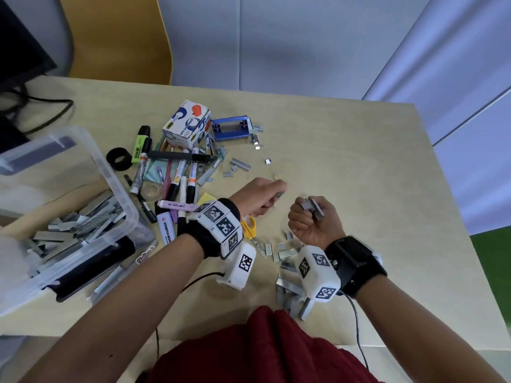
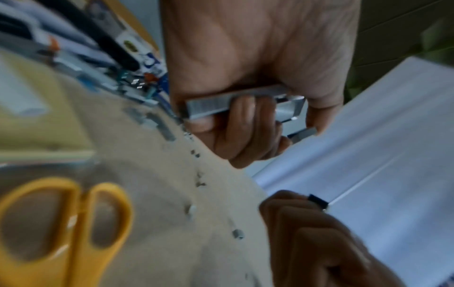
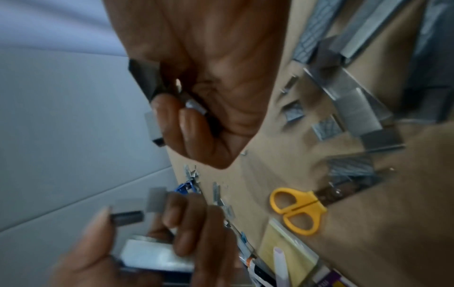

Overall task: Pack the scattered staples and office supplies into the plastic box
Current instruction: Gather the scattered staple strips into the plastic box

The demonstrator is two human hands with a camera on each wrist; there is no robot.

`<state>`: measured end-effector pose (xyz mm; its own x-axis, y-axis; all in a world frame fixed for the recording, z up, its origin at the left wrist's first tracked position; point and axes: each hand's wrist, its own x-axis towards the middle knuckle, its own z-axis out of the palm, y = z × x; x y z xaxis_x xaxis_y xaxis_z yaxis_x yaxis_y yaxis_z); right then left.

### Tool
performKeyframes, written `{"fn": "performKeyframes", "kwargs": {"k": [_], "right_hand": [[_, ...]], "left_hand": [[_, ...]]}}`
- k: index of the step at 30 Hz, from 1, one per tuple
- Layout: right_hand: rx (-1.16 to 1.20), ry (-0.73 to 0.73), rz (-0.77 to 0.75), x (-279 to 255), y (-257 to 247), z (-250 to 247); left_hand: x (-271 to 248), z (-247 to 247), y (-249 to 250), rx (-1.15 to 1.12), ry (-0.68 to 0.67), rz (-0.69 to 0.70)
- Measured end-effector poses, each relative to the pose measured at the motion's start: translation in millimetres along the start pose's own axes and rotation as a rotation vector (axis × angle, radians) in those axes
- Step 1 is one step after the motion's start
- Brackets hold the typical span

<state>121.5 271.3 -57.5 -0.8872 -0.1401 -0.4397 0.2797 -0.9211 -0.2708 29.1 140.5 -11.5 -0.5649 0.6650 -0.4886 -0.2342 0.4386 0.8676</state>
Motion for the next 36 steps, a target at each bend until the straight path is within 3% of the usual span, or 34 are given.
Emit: {"fn": "performKeyframes", "kwargs": {"k": [3, 12, 18, 23, 29, 33, 36], "right_hand": [[-0.006, 0.035, -0.002, 1, 8, 1], [-0.044, 0.328, -0.002, -2, 12, 11], [-0.14, 0.394, 0.019, -3, 13, 14], [-0.358, 0.335, 0.062, -2, 14, 28], [-0.454, 0.223, 0.058, 8, 20, 74], [-0.539, 0.181, 0.048, 17, 39, 109], [-0.548, 0.155, 0.045, 22, 57, 131]], "left_hand": [[-3, 7, 9, 0.125, -0.013, 0.048], [-4, 20, 17, 0.628, -0.035, 0.098], [-8, 19, 18, 0.64, 0.029, 0.097], [-28, -1, 24, 0.533, 0.162, 0.129], [-82, -64, 48, 0.543, 0.345, 0.12], [-126, -115, 53, 0.694, 0.48, 0.001], [-151, -151, 42, 0.763, 0.461, -0.155]]}}
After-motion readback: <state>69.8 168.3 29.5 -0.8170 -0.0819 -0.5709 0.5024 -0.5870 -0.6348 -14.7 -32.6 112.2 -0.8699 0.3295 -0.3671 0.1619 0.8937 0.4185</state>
